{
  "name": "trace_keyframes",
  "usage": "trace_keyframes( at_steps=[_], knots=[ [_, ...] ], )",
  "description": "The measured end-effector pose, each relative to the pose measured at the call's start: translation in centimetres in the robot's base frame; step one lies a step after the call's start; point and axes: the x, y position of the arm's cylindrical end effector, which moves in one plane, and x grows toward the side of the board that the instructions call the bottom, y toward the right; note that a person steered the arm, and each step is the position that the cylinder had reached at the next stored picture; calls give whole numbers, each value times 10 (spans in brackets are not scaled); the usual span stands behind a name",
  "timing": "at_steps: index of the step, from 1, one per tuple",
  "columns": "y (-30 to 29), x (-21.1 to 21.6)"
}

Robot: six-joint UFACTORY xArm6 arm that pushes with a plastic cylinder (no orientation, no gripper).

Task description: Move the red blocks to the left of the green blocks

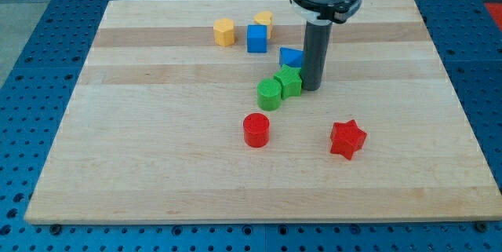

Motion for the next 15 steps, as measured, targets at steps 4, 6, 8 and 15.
trace_keyframes(
  at_steps=[4, 6, 8, 15],
  knots=[
    [45, 120],
    [-9, 121],
    [-26, 140],
    [-76, 94]
  ],
)
